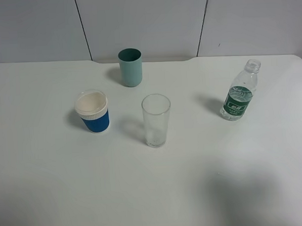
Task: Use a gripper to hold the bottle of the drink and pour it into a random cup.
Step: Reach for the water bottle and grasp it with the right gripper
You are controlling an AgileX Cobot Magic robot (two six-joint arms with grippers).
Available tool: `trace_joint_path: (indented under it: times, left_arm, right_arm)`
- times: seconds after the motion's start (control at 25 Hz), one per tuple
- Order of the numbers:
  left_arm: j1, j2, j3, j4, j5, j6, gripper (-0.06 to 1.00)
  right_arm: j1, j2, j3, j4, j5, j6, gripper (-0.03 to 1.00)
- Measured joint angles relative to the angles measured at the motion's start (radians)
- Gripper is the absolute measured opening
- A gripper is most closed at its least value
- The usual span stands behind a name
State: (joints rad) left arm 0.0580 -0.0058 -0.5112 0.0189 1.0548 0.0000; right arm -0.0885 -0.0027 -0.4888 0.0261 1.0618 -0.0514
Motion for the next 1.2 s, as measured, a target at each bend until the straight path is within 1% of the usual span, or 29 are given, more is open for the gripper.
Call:
trace_joint_path:
  times: [1.2]
  left_arm:
    - [0.000,0.000,0.000,0.000,0.000,0.000,0.98]
  right_arm:
    - [0.000,0.000,0.000,0.000,0.000,0.000,0.85]
